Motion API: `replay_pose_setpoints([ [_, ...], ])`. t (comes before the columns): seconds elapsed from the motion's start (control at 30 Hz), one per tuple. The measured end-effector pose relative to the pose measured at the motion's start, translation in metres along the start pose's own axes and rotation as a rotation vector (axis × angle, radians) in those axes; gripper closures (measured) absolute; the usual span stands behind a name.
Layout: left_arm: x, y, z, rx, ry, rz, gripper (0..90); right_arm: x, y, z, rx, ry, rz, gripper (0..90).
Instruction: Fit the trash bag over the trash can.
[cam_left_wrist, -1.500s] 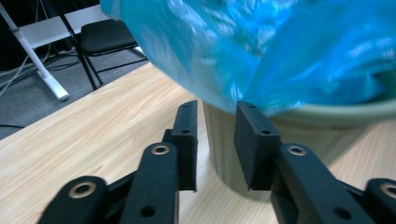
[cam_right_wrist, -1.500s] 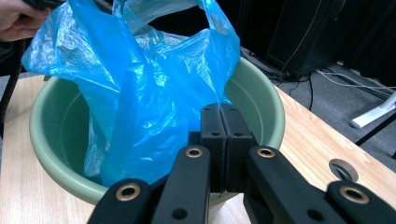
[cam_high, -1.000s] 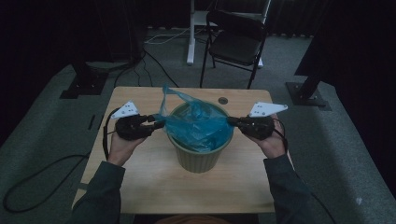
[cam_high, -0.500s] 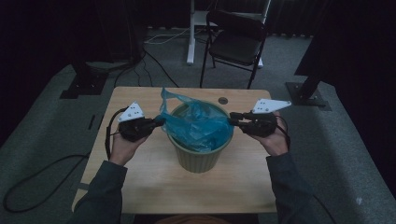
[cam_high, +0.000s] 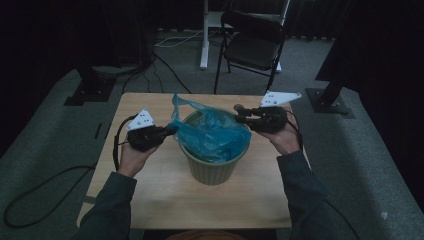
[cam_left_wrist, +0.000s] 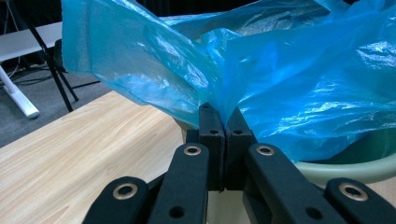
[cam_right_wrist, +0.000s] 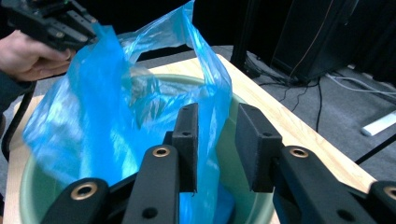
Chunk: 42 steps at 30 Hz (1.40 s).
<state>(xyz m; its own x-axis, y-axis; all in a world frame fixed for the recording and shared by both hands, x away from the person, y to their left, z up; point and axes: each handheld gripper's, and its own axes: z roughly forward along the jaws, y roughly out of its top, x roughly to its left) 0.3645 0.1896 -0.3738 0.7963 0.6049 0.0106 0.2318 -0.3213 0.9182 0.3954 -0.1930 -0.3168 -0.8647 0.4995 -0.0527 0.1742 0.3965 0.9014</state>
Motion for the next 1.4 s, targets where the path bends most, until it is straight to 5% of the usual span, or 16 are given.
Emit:
replay_pose_setpoints([
  [0.3,0.0,0.0,0.001,-0.001,0.006,0.007,89.0,-0.003,0.018,0.024,0.039,0.021,0.02,64.6],
  [0.47,-0.001,0.0,0.001,-0.006,0.007,0.009,89.0,-0.001,0.029,0.042,0.109,0.025,0.016,61.4],
  [0.57,-0.001,0.001,0.001,-0.006,0.012,0.012,89.0,-0.005,0.028,0.055,0.178,0.004,0.028,69.9],
  [0.6,0.0,0.001,0.001,-0.005,0.015,0.013,88.9,-0.007,0.027,0.06,0.214,-0.017,0.033,78.8],
  [0.73,0.003,0.0,0.002,-0.004,0.03,0.009,88.9,-0.012,0.023,0.063,0.251,-0.093,0.037,90.0],
  [1.17,0.002,0.001,0.002,-0.019,0.06,0.006,80.4,-0.031,0.016,0.053,0.265,-0.283,0.064,90.0],
  [1.4,0.001,0.004,-0.004,-0.05,0.064,0.001,79.4,-0.035,0.017,0.05,0.25,-0.312,0.086,90.0],
])
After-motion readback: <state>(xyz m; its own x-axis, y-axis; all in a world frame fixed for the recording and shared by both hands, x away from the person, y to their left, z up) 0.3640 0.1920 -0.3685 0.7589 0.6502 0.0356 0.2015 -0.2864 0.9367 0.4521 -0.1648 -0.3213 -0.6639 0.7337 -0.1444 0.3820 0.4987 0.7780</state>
